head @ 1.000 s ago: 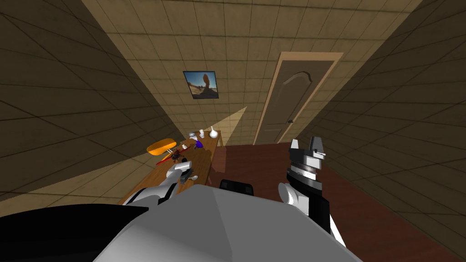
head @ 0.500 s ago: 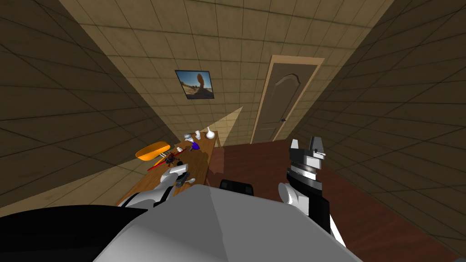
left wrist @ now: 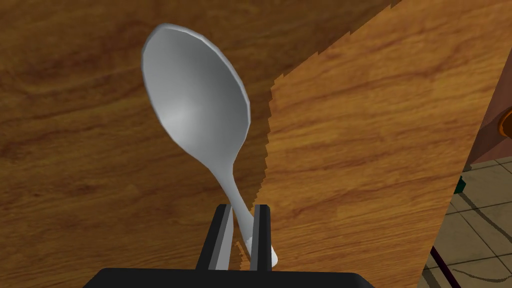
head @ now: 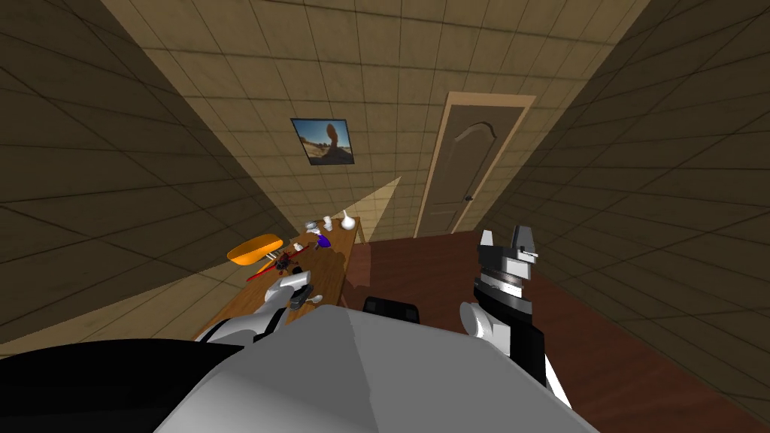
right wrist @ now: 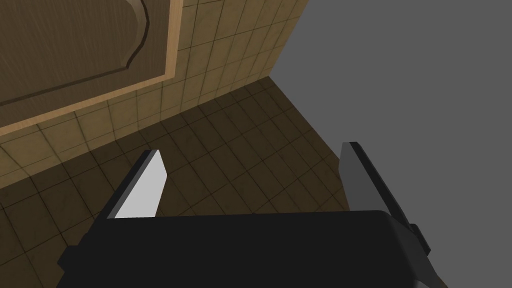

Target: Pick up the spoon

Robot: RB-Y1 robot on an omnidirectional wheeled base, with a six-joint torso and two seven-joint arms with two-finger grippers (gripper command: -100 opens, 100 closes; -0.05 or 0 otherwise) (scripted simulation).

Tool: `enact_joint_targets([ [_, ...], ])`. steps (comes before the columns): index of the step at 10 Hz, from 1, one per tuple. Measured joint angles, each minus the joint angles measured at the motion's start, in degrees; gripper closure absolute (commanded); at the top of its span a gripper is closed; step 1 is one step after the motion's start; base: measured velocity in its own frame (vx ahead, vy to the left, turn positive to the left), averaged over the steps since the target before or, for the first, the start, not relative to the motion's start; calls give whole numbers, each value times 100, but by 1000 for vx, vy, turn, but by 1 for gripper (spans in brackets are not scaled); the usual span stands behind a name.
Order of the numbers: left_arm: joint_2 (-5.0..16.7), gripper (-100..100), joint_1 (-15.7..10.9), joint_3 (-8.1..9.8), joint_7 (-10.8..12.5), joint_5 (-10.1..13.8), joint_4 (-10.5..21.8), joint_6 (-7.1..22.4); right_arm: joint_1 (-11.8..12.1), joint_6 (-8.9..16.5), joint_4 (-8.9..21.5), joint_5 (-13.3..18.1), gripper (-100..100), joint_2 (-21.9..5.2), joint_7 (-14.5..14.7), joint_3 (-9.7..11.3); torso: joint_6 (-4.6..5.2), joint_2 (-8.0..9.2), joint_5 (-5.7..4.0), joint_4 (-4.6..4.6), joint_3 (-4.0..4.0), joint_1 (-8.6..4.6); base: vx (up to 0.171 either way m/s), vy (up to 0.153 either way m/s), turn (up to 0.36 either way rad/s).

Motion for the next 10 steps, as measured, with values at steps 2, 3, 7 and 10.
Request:
enact_joint_targets([
  [2, -68, 100, -155, -98, -49, -101, -141, 124, 1, 0, 0, 0, 0, 0, 0, -1, -5, -16, -2, -4, -9, -2, 43, -5, 304],
  [3, -145, 100, -258, -175, -43, -202, -158, 157, 1, 0, 0, 0, 0, 0, 0, -1, -1, -16, 2, -5, -10, -4, 28, -10, 241],
  [7, -325, 100, -607, -429, -105, -485, -638, 619, 2, 0, 0, 0, 0, 0, 0, -1, -5, -15, -4, -5, -9, -6, 32, -10, 270],
  [10, -349, 0, -775, -492, -153, -550, -473, 597, 0, 0, 0, 0, 0, 0, 0, 0, 5, -6, -1, -3, -4, 0, 3, -2, -19],
])
